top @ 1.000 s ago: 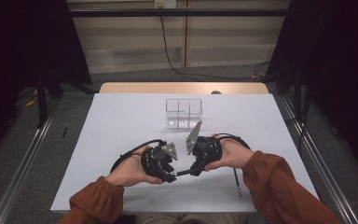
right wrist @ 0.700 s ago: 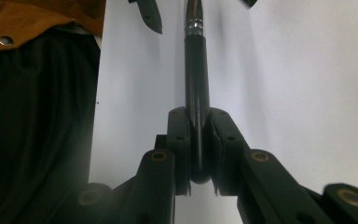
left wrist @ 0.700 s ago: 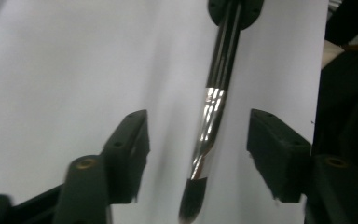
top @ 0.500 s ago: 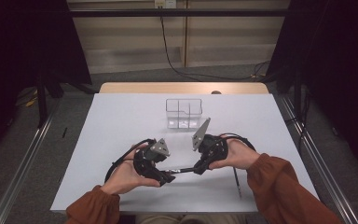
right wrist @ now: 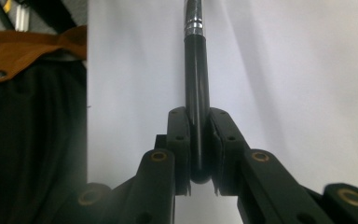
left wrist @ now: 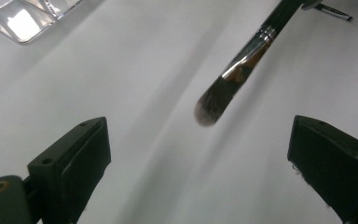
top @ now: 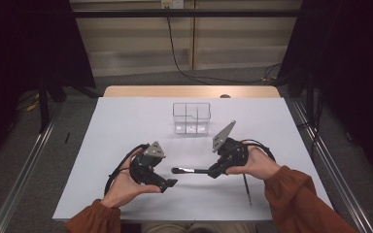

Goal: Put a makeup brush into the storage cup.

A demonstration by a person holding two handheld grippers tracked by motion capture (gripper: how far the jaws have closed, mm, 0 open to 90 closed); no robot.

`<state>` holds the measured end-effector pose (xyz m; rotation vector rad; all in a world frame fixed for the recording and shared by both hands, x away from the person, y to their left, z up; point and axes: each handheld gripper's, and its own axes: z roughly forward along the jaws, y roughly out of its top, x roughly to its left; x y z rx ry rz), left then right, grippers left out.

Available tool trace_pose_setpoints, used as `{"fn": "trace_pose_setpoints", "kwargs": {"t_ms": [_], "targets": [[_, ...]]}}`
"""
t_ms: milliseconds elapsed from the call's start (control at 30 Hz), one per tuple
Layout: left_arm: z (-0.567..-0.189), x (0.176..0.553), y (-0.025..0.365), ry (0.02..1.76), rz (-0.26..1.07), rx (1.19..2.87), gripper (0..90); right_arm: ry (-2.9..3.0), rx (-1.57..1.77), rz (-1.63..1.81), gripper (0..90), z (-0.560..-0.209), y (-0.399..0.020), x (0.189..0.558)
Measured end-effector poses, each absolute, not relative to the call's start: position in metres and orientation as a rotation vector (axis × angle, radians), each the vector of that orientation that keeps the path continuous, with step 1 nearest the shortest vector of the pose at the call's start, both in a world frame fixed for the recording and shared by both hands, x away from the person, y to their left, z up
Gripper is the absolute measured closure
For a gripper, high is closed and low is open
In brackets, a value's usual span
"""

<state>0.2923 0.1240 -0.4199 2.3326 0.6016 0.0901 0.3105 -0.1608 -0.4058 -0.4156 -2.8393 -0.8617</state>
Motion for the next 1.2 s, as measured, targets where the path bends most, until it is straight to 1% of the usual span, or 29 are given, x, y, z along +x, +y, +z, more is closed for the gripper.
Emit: {"fn": "trace_pose_setpoints", "kwargs": {"t_ms": [133, 233, 300, 333, 400, 633, 933, 1067, 1200], "targets": [[-0.419, 0.290, 0.133, 0.614, 0.095, 2.286, 4.4, -2.821, -0.443, -0.912, 79.7, -0.408, -0.169, 0.309], [-0.416, 0.282, 0.141, 0.576, 0.147, 2.242, 4.4, -2.796, -0.487, -0.978, 79.7, -0.407, -0.179, 0.308], [-0.414, 0.279, 0.145, 0.572, 0.092, 2.199, 3.3, -2.782, -0.515, -1.010, 79.7, -0.408, -0.184, 0.306], [-0.415, 0.278, 0.147, 0.575, 0.105, 2.183, 3.8, -2.791, -0.530, -1.016, 79.7, -0.408, -0.186, 0.304], [-0.416, 0.275, 0.149, 0.591, 0.154, 2.184, 3.9, -2.805, -0.568, -1.047, 79.7, -0.410, -0.189, 0.303], [-0.421, 0.273, 0.160, 0.645, 0.162, 2.148, 4.7, -2.786, -0.680, -1.140, 79.7, -0.415, -0.194, 0.297], [-0.419, 0.264, 0.172, 0.688, 0.222, 2.082, 4.7, -2.732, -0.734, -1.273, 79.7, -0.427, -0.189, 0.289], [-0.420, 0.263, 0.173, 0.688, 0.213, 2.077, 4.7, -2.690, -0.735, -1.353, 79.7, -0.429, -0.189, 0.288], [-0.421, 0.263, 0.172, 0.694, 0.203, 2.079, 5.7, -2.683, -0.728, -1.352, 79.7, -0.433, -0.190, 0.286]]}}
